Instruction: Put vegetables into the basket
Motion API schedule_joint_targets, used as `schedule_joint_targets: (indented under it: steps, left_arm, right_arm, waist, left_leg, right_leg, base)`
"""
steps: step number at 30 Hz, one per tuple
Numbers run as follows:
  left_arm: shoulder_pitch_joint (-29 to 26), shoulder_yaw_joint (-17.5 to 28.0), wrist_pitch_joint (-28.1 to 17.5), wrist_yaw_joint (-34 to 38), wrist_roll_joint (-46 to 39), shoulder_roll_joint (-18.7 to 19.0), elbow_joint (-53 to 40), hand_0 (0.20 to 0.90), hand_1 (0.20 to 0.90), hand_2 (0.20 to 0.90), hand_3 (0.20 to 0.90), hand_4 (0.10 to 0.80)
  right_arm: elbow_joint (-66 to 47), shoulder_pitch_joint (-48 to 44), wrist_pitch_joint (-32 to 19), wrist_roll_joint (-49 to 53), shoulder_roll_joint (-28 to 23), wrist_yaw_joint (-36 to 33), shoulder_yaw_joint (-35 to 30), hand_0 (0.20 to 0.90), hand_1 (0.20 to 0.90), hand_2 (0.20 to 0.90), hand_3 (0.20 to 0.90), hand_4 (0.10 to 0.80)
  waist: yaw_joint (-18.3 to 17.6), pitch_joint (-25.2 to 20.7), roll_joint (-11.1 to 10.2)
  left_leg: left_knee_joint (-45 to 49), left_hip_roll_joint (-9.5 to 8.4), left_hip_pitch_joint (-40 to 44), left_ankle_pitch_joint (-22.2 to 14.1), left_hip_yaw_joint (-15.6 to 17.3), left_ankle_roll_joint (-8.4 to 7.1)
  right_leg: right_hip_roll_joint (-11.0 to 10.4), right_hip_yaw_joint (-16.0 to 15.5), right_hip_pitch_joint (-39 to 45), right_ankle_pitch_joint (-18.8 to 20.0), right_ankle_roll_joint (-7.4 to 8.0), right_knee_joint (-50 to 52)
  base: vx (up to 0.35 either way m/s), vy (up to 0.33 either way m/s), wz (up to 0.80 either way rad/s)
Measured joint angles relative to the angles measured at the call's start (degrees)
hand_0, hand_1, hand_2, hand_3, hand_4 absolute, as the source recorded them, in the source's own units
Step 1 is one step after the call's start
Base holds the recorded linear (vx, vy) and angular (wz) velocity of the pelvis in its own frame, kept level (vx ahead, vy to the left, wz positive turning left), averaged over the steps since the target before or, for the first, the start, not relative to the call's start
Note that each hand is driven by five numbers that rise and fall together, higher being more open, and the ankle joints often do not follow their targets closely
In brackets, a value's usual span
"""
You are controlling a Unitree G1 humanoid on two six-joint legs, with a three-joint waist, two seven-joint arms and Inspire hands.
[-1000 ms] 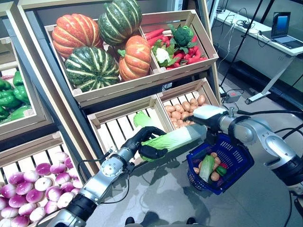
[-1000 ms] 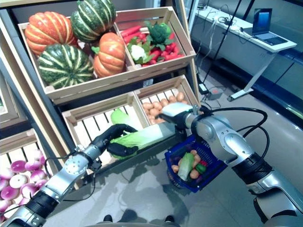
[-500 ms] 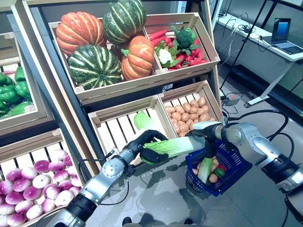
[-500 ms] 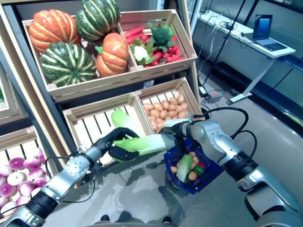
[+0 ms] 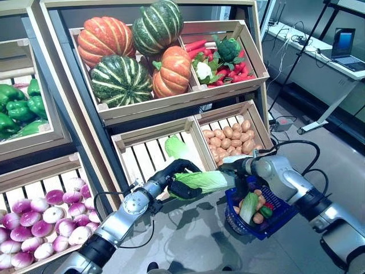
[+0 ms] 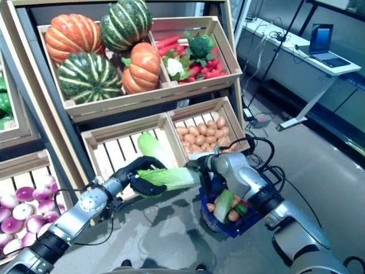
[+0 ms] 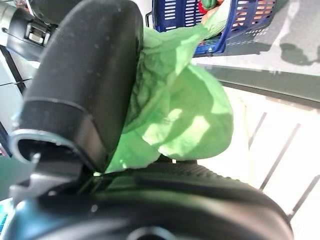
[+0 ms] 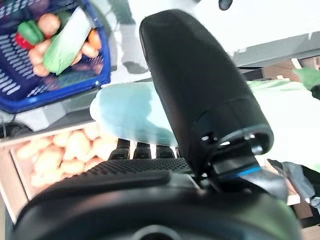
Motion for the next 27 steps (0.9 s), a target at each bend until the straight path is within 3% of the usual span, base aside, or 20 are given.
schedule_joint_targets:
  steps: [13,14,15,27]
  left_arm:
    - [0.0,-2.1,0.4,-0.7,-0.2,0.1,0.0,0.300,0.300,0.300,0.300,0.400]
    - [0.0,-2.6,0.4,-1.0,-0.4,0.1,0.0,0.300,0.300,0.300,0.300,0.400]
    - [0.0,-2.7,0.4,-1.2,-0.6,0.1,0.0,0.300,0.300,0.300,0.300,0.400]
    - [-0.1,-2.7,0.4,-2.1,-1.8,0.3,0.0,0.300,0.300,0.300,0.300,0.400]
  right_arm:
    - [9.3,0.0,4.6,8.4,5.9,-2.8,1.5,0.900,0.900,0.900,0.900,0.800]
    - [10.2,0.0,4.8,10.1,6.2,-2.9,1.6,0.422,0.422,0.422,0.422,0.482]
    - [10.8,0.0,4.9,11.1,6.4,-3.1,1.6,0.300,0.300,0.300,0.300,0.400]
    - [14.4,2.0,2.9,14.6,7.6,-7.0,2.3,0.300,0.300,0.300,0.300,0.400]
  waist:
    - [0.4,-0.7,0.1]
    - [0.5,-0.9,0.1]
    - [0.6,-1.0,0.2]
    - [1.5,-1.9,0.8]
  left_leg:
    - [0.0,-0.06,0.1,0.1,-0.2,0.02]
    - [0.0,-0.06,0.1,0.1,-0.2,0.02]
    - [0.0,-0.06,0.1,0.1,-0.2,0.02]
    - [0.0,-0.06,0.4,0.2,-0.3,0.03]
  right_leg:
    - [-0.1,-0.1,0.2,0.0,-0.02,0.0]
    - [-0.1,-0.2,0.2,0.0,-0.02,0.0]
    - [0.0,-0.2,0.2,0.0,-0.02,0.0]
    - [-0.1,-0.5,0.9,0.0,-0.03,0.0]
  base:
    - [0.000,0.000,0.00]
    - [0.000,0.000,0.00]
    - [0.000,0.000,0.00]
    - [0.000,0.000,0.00]
